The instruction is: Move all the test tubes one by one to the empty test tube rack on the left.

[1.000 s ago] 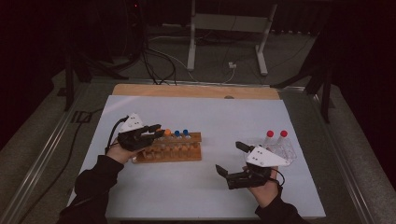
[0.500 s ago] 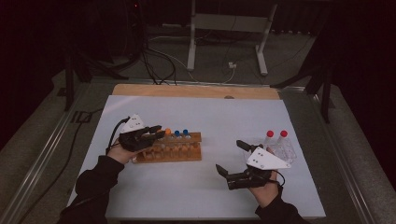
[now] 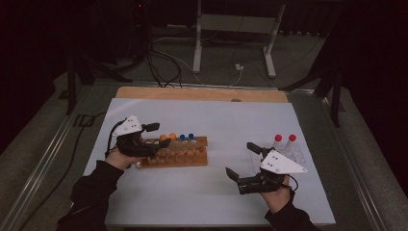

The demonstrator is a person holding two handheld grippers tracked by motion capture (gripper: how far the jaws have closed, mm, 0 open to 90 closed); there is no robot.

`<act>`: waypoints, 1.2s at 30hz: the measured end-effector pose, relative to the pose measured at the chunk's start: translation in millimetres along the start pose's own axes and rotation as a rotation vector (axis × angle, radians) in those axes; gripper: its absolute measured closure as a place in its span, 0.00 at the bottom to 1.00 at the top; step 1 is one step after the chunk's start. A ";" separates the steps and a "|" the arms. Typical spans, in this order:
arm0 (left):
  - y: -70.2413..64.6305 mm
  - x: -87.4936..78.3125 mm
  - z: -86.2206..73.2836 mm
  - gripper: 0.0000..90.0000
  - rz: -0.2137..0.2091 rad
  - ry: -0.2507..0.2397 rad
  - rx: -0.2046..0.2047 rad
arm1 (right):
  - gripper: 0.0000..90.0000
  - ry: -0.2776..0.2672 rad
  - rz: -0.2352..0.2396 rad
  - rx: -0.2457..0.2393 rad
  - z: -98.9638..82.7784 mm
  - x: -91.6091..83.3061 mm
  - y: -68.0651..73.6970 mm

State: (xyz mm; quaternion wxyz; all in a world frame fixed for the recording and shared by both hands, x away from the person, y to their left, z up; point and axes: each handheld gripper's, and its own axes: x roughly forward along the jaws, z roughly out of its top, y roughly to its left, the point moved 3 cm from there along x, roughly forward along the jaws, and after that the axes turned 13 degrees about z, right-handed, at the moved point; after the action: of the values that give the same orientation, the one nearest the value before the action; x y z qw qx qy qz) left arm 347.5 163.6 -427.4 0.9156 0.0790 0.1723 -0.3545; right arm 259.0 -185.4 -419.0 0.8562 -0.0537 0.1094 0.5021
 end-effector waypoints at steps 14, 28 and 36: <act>-26.6 -24.9 10.2 0.01 -0.076 -0.087 0.002 | 0.00 -0.013 -0.081 0.002 14.2 -31.5 -25.7; -41.0 -33.6 -10.4 0.01 -0.085 -0.067 -0.003 | 0.00 0.015 -0.323 0.084 -4.3 -80.6 -88.5; -41.3 -34.7 -13.2 0.01 -0.093 -0.080 -0.014 | 0.06 0.029 -0.445 0.153 -23.7 -108.4 -116.6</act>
State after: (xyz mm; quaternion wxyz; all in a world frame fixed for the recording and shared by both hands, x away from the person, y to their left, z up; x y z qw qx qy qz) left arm 292.2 158.3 -427.7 0.9048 0.0501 0.1416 -0.3984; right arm 306.3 -339.2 -418.0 0.9457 -0.0184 0.1448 0.2903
